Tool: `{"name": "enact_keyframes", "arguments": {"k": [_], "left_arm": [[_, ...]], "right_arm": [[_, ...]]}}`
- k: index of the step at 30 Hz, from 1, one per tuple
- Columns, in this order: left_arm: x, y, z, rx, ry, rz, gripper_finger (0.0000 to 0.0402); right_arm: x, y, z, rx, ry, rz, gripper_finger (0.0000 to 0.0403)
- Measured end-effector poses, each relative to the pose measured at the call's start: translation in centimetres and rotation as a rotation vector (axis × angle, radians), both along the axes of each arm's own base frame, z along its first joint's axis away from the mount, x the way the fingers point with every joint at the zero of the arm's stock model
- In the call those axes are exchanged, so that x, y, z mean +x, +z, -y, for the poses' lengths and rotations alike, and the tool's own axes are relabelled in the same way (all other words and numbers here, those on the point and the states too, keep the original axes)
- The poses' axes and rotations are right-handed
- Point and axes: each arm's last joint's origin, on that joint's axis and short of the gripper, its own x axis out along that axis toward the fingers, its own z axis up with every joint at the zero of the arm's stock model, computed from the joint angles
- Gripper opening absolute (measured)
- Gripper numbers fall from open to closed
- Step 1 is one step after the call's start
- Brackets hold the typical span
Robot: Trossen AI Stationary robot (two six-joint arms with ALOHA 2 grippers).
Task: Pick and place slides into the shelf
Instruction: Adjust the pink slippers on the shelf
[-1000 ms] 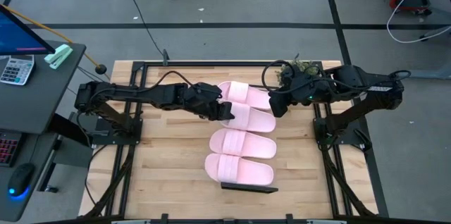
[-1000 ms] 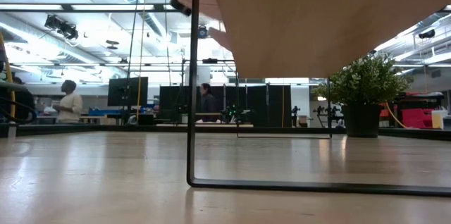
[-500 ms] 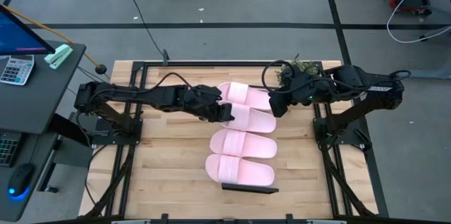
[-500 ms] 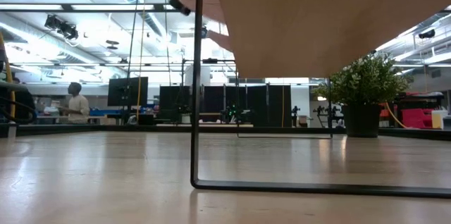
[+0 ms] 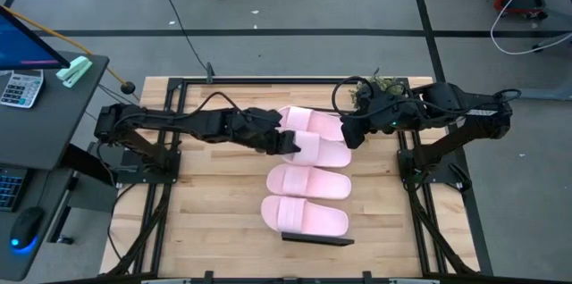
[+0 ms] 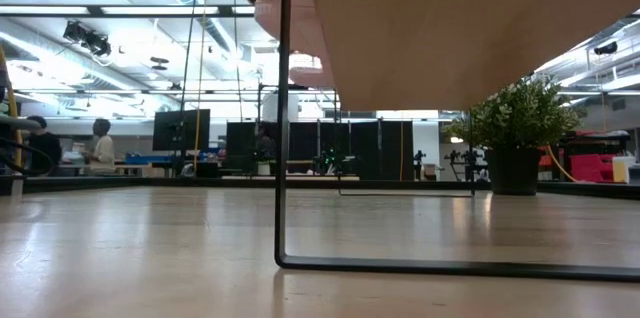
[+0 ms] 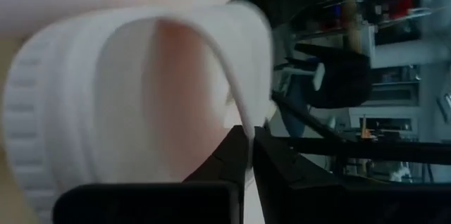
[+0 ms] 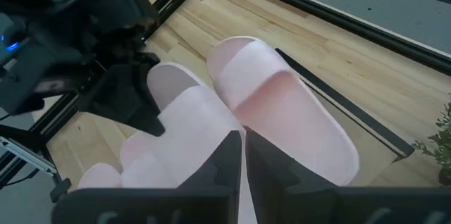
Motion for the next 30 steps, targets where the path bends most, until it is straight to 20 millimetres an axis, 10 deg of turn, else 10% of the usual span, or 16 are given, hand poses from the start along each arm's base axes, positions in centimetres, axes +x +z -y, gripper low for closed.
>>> {"name": "enact_keyframes", "arguments": {"k": [30], "left_arm": [[0.4, -0.5, -0.4, 0.017, -0.031, -0.006, 0.0008]], "right_arm": [[0.0, 0.0, 0.0, 0.000, -0.001, 0.001, 0.0029]]}}
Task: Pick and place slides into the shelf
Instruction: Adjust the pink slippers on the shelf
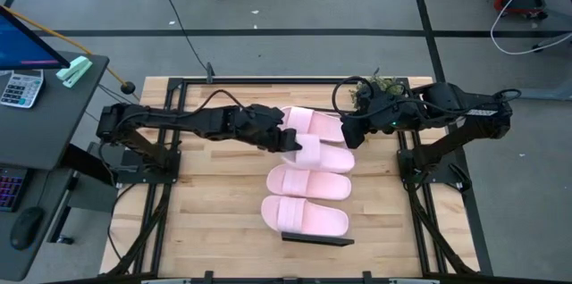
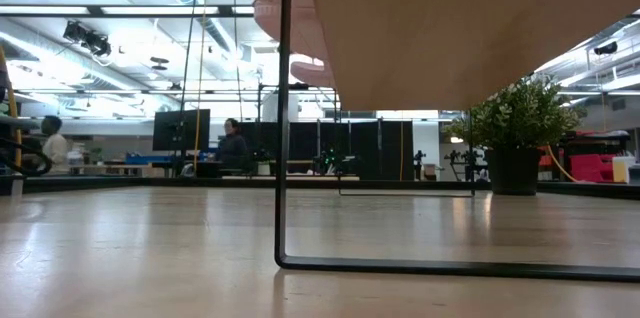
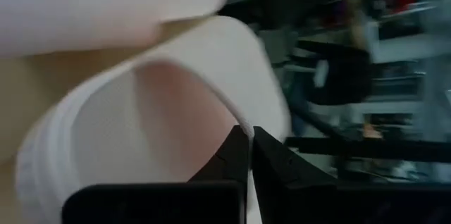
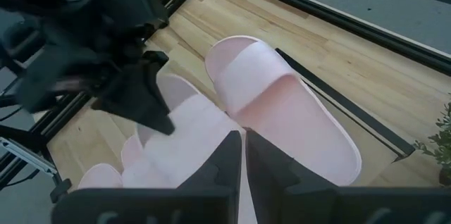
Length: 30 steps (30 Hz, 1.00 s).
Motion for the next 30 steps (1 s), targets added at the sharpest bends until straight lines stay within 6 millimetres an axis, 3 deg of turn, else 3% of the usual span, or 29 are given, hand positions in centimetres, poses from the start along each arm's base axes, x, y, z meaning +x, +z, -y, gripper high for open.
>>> {"name": "enact_keyframes", "arguments": {"k": [4, 15, 30], "left_arm": [[-0.1, 0.9, 0.3, -0.005, -0.024, 0.062, 0.0015], [-0.7, 1.9, 0.2, 0.006, -0.023, 0.103, 0.0010], [-1.4, 1.7, -0.5, 0.056, -0.028, 0.041, 0.0009]], "right_arm": [[0.1, -0.3, 0.1, -0.003, -0.001, -0.006, 0.0025], [1.6, -4.2, 0.3, 0.057, 0.020, -0.111, 0.0011], [1.2, -4.2, 0.3, 0.069, 0.005, -0.099, 0.0016]]}}
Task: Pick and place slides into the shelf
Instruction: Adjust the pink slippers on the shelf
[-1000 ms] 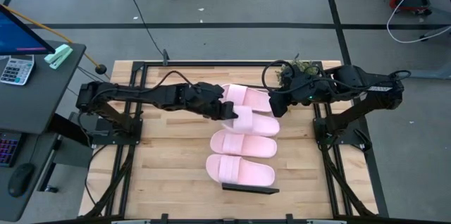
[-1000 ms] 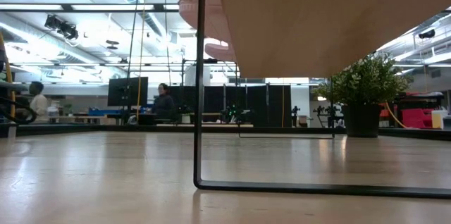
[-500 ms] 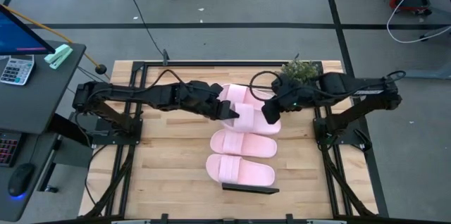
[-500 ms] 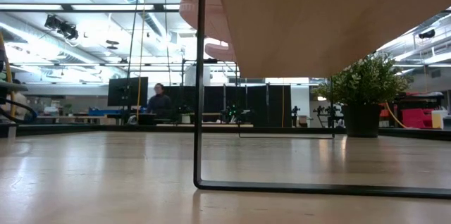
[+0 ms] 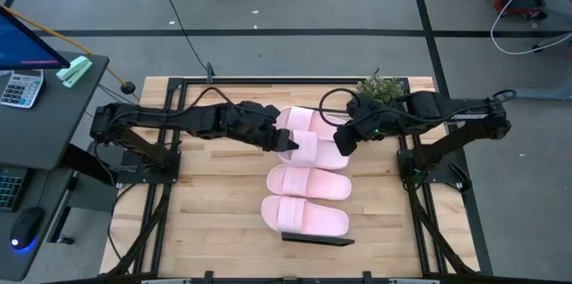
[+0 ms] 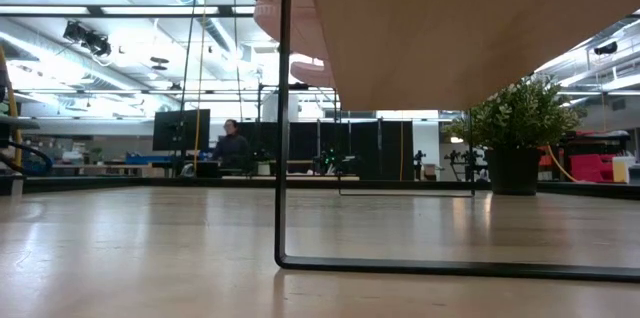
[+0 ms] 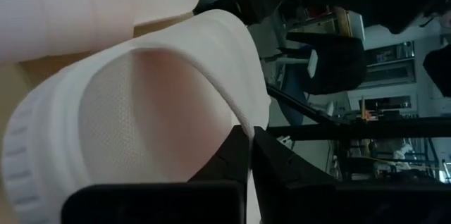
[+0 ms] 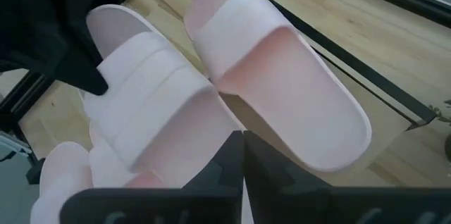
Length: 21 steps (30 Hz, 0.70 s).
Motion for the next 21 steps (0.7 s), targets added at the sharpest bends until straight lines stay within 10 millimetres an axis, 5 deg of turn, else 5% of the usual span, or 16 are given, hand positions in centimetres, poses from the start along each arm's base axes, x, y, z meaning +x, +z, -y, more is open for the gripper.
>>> {"name": "enact_keyframes", "arguments": {"k": [21], "left_arm": [[-0.02, 0.32, -0.17, 0.009, -0.008, 0.025, 0.0007]], "right_arm": [[-0.02, 0.03, -0.05, 0.000, -0.009, 0.005, 0.0018]]}}
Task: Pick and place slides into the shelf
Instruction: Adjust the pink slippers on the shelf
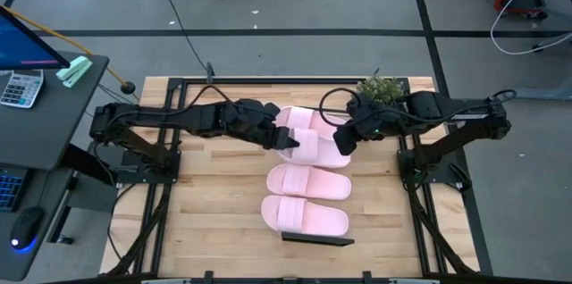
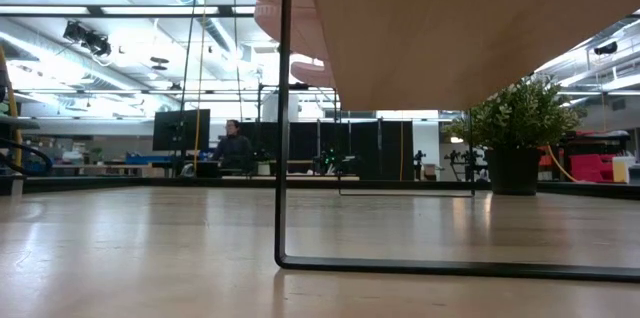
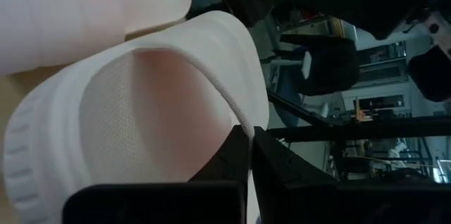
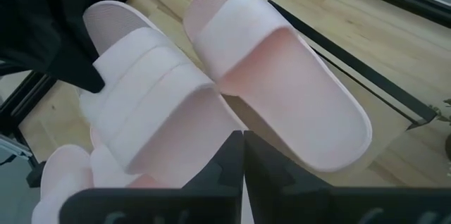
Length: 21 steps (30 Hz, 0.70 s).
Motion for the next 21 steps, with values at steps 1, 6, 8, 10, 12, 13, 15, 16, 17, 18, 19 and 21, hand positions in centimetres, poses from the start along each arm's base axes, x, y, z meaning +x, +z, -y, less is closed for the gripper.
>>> {"name": "enact_keyframes", "arguments": {"k": [1, 6, 8, 10, 12, 13, 15, 16, 17, 18, 19, 21], "left_arm": [[0.0, 0.0, 0.0, 0.001, 0.001, 0.000, 0.0007], [0.1, -0.2, -0.2, 0.006, 0.003, -0.008, 0.0008], [0.4, -0.5, -0.2, 0.010, 0.002, -0.014, 0.0007], [0.8, -1.0, -0.2, 0.021, -0.004, -0.029, 0.0006], [1.2, -1.6, -0.2, 0.015, -0.021, -0.042, 0.0007], [1.4, -1.9, -0.2, 0.014, -0.024, -0.055, 0.0007], [1.7, -2.2, -0.2, 0.013, -0.026, -0.056, 0.0011], [1.8, -2.3, -0.1, 0.013, -0.030, -0.060, 0.0011], [1.9, -2.5, -0.1, 0.015, -0.037, -0.067, 0.0011], [2.0, -2.7, -0.1, 0.016, -0.041, -0.071, 0.0010], [2.1, -2.8, -0.1, 0.017, -0.044, -0.072, 0.0008], [2.2, -3.0, -0.1, 0.010, -0.060, -0.079, 0.0007]], "right_arm": [[0.0, 0.0, 0.0, 0.000, 0.000, 0.000, 0.0018], [0.0, 0.0, 0.0, 0.000, 0.000, 0.000, 0.0017], [0.0, 0.0, 0.0, 0.000, 0.000, 0.001, 0.0017], [0.0, 0.0, 0.0, 0.001, 0.000, 0.003, 0.0017], [0.0, 0.0, 0.0, 0.001, 0.000, 0.006, 0.0017], [0.0, 0.1, 0.0, 0.002, 0.000, 0.007, 0.0017], [0.1, 0.1, 0.0, 0.002, 0.000, 0.009, 0.0017], [0.1, 0.1, 0.0, 0.003, 0.000, 0.011, 0.0017], [0.1, 0.1, 0.0, 0.003, -0.001, 0.012, 0.0017], [0.1, 0.1, 0.0, 0.003, -0.001, 0.014, 0.0017], [0.1, 0.1, 0.0, 0.003, 0.000, 0.014, 0.0017], [0.1, 0.1, 0.0, 0.003, 0.000, 0.014, 0.0017]]}}
